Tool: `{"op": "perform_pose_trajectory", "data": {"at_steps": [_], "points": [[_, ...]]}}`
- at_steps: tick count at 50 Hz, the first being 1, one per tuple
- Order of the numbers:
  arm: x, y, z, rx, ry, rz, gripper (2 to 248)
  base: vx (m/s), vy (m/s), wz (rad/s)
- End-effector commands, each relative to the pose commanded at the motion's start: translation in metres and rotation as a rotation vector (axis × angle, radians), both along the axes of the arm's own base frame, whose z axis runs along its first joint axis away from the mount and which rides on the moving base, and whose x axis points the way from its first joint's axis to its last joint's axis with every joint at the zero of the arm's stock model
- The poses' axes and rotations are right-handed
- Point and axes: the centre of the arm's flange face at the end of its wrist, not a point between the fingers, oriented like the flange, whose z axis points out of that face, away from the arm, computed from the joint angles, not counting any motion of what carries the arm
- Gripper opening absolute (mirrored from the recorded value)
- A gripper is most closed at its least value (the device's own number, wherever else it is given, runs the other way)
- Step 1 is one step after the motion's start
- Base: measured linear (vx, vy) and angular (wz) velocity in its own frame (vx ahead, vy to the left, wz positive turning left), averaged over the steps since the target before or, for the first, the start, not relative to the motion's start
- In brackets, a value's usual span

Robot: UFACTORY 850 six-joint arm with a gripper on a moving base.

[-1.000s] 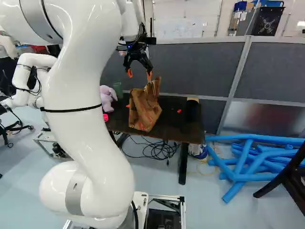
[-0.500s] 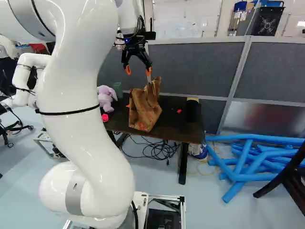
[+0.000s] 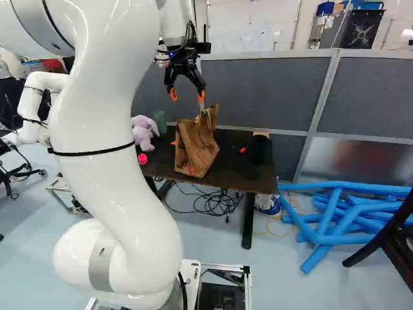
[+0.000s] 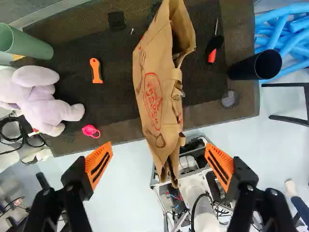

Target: Pick up the bag on the ground and place it on the table

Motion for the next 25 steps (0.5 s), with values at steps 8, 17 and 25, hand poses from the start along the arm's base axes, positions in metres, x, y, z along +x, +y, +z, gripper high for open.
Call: {"op": "perform_pose_trajectory", "data": {"at_steps": [8, 17, 25], "points": [[0.0000, 0.0000, 0.0000, 0.000, 0.000, 0.000, 247, -0.102, -0.003, -0.002], [0.0000, 0.0000, 0.0000, 0.000, 0.000, 0.000, 247, -0.164, -0.007, -0.009], [0.0000, 0.0000, 0.0000, 0.000, 0.000, 0.000, 247, -0.186, -0.006, -0.004]]}}
